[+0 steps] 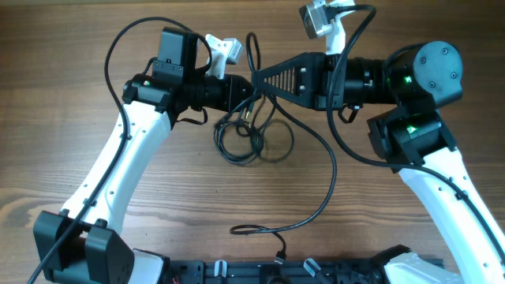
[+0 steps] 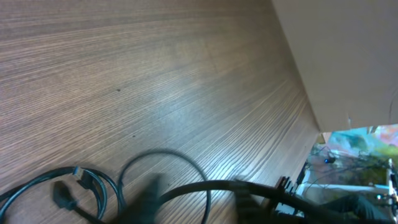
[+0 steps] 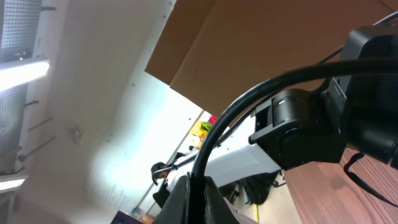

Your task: Untangle cables

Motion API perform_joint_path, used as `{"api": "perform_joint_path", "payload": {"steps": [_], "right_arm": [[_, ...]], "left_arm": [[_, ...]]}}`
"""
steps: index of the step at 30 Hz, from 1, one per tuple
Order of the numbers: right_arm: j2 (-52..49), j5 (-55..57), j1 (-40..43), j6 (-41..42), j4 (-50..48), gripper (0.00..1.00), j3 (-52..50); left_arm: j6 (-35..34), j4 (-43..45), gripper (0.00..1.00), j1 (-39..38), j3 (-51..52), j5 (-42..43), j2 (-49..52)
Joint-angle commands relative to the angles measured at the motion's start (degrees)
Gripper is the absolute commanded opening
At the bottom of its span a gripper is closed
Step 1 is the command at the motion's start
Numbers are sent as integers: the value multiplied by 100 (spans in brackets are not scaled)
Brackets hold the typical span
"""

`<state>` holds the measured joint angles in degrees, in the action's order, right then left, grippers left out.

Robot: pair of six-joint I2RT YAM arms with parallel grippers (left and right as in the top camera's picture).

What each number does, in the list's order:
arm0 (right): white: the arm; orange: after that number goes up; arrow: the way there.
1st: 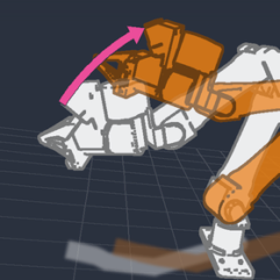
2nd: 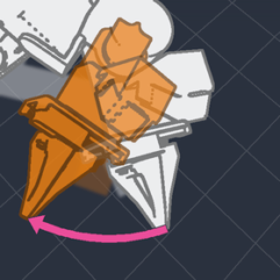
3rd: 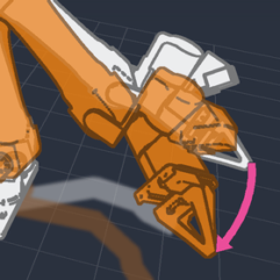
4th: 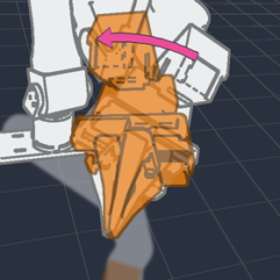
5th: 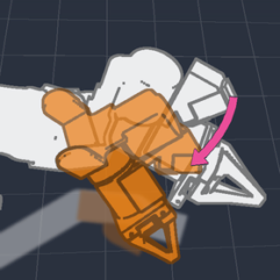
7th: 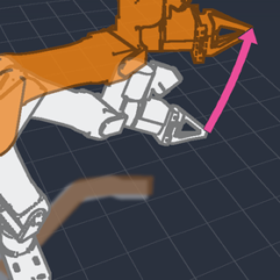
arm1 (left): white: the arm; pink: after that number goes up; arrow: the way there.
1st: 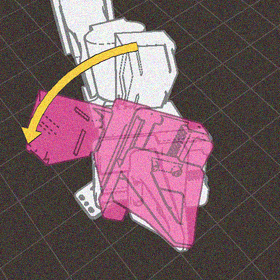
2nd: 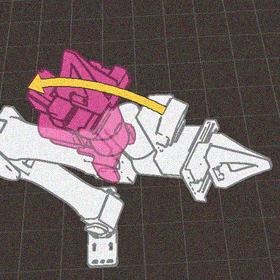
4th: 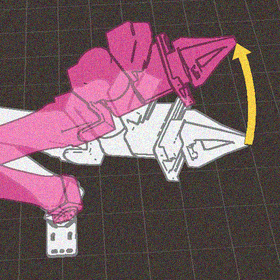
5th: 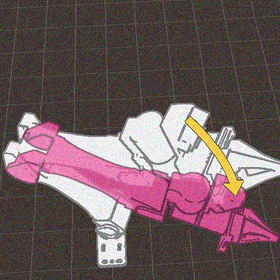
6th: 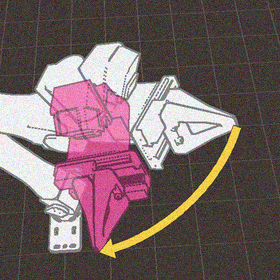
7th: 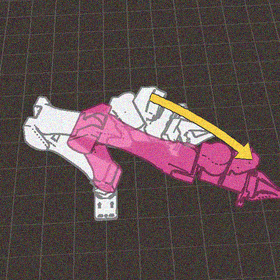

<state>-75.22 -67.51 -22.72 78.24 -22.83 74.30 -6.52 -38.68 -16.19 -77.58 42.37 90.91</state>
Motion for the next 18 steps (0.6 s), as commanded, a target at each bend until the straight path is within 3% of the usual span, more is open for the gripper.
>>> {"api": "perform_joint_path", "payload": {"steps": [1,4,7,9,11,13,15,18], "right_arm": [[-33,-52,-20,289,-52,4,122],[-35,195,-13,437,-52,4,122],[-79,385,74,164,-55,4,122],[-184,358,227,-258,-37,4,122],[-289,409,339,-531,-22,4,122],[-426,498,433,-955,109,4,122],[-584,909,503,-1537,918,4,122],[-739,1856,503,-2660,2256,4,122]], "left_arm": [[35,168,75,-11,-11,111,57],[791,-42,89,-11,-11,610,61],[745,-72,89,-7,-11,295,61],[-420,-68,85,9,-11,-1305,61],[-1152,-146,87,111,-11,-2177,61],[-2004,-304,87,323,-11,-2747,61],[-2629,-483,87,560,-11,-2892,61],[-2673,-643,88,636,-11,-2900,61]]}}
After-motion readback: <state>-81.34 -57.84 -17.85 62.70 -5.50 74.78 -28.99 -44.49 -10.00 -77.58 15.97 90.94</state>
